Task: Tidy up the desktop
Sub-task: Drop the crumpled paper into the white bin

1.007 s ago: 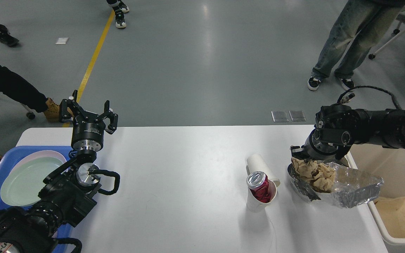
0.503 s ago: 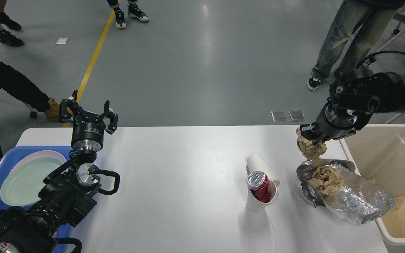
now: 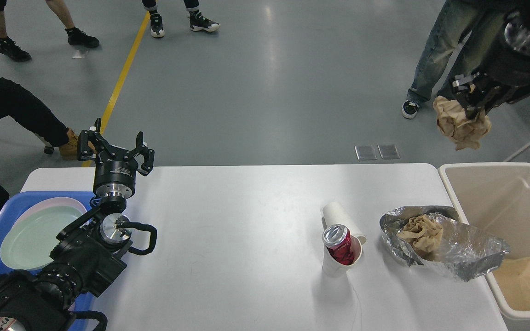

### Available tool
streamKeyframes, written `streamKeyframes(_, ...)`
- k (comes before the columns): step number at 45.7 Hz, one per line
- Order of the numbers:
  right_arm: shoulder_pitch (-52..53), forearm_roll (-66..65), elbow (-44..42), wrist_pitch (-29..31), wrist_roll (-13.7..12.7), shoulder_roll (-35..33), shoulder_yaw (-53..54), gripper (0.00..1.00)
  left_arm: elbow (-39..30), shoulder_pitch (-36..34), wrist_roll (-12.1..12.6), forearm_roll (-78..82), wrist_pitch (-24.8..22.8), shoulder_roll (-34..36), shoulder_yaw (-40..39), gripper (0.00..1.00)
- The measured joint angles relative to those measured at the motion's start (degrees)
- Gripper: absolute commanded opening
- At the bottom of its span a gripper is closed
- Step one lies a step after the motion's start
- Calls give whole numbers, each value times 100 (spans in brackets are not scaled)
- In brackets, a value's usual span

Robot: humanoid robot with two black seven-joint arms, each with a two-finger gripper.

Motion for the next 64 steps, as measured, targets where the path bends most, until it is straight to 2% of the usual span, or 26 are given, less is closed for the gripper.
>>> streamKeyframes(12,700,-7,-28,1,-14,77,-368,0,0,0,0,0,0,0,0,96)
streamKeyframes(24,770,-87,-213,1,-34,-6,-754,0,0,0,0,0,0,0,0,96)
streamKeyframes(33,-369,-258,-1156,1,-57,-392,-1211,0,0,0,0,0,0,1,0,96)
streamKeyframes(40,-1967,-403,-1856,-62,-51,-716,-1406,0,1,0,0,0,0,3,-1,96)
streamKeyframes(48,-3790,-413,-2265,-1682,-49,-879,-1393,0,0,0,0,1,0,-3,0,96)
streamKeyframes(49,-4166,-411,-2292,-2114,-49,-893,-1377,0,1,0,0,0,0,2,0,96)
streamKeyframes(55,-5094,-411,-2331,-3190,-49,-898,-1332,0,0,0,0,0,0,-1,0,96)
streamKeyframes(59,-5653,-412,-2390,-3720,-47,-872,-1250,0,0,0,0,0,0,1,0,96)
streamKeyframes(64,-6306,-417,-2789,-4009,-39,-801,-1079,0,0,0,0,1,0,1,0,96)
